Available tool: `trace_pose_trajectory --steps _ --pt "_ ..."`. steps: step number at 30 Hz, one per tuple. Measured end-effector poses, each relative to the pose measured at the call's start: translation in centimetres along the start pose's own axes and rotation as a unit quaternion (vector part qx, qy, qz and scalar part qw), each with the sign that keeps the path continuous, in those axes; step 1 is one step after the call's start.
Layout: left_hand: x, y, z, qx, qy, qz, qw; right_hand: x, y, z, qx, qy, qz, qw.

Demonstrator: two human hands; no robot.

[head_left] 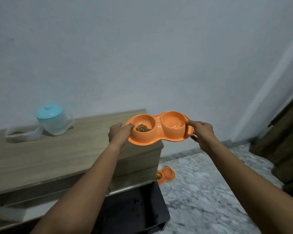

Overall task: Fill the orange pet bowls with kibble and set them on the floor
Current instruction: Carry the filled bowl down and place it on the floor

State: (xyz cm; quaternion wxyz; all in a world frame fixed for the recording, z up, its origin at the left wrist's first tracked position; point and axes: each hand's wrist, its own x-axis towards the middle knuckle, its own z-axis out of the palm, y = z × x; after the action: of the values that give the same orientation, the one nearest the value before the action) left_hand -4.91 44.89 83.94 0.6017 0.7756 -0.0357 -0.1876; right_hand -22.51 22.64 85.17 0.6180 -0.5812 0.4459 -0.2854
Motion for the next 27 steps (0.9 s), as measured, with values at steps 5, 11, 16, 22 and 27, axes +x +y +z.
trace_pose_trajectory --steps 5,11,16,22,27 --pt "1.4 1.5 9.3 0.024 -0.045 0.004 0.999 6.1 0.0 -6.5 0.01 0.034 0.011 0.999" --pt "5.0 2.3 19.6 0.021 -0.096 0.018 0.995 13.7 1.2 -11.7 0.021 0.076 0.031 0.996" --pt "7.6 1.5 28.6 0.023 -0.099 0.008 0.995 20.8 2.4 -15.7 0.017 0.112 0.057 0.992" --pt "10.6 -1.1 37.4 0.065 -0.054 -0.04 0.996 29.7 6.5 -18.7 -0.001 0.09 0.091 0.992" --pt "13.8 -5.3 44.7 0.071 -0.013 -0.055 0.996 37.7 11.5 -20.6 -0.013 0.054 0.117 0.992"
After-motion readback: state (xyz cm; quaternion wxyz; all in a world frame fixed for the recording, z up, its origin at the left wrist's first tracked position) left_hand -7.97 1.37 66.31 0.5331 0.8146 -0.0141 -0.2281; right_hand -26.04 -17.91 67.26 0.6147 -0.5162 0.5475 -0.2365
